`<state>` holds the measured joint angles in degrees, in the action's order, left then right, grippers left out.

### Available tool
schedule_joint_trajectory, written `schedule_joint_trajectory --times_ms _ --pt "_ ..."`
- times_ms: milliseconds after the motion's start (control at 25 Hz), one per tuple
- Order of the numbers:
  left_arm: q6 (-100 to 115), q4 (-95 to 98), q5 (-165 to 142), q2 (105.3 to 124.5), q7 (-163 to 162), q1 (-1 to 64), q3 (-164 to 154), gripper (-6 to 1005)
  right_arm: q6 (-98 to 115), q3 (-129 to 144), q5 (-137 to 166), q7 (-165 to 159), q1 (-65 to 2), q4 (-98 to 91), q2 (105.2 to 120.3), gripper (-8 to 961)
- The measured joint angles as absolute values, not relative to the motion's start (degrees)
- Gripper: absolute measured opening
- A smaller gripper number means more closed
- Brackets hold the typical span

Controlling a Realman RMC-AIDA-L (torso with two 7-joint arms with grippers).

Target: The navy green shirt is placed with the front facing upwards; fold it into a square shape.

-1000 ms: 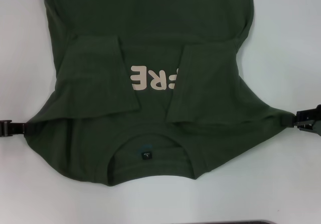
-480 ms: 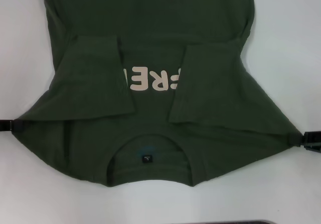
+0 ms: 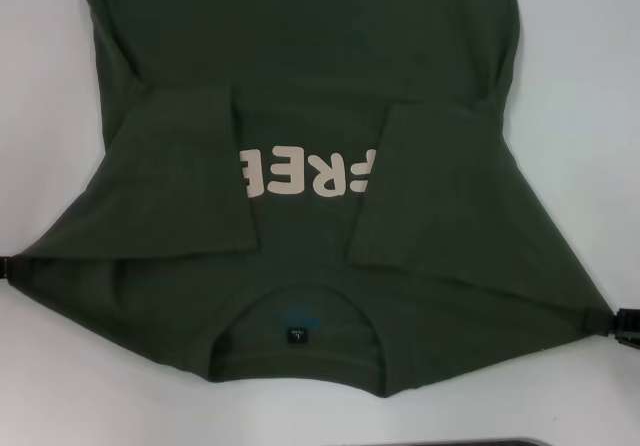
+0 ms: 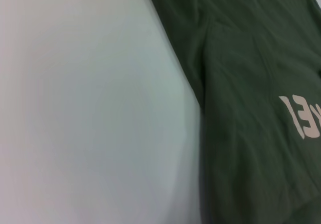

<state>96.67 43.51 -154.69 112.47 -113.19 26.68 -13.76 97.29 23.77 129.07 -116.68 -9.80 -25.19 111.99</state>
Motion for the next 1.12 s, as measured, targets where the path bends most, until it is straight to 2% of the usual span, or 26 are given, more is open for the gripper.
schedule_joint_trajectory --times_ms 400,560,1000,1120 --pt "98.27 43.73 -155.74 112.16 -111.72 24.71 -13.1 49 98.65 21.51 129.25 -113.57 -6.16 -25.26 112.23 48" --pt "98.96 43.78 -155.92 112.38 -110.91 23.96 -12.45 49 98.69 20.76 129.27 -112.95 -5.16 -25.23 111.82 48" --pt "99.53 43.83 -155.7 112.38 -113.11 24.79 -12.06 58 98.79 20.74 129.37 -113.27 -6.69 -25.13 111.52 48" --pt "99.64 43.84 -155.69 112.26 -113.7 25.33 -12.07 100 98.8 20.74 129.38 -113.68 -7.2 -25.13 111.44 47"
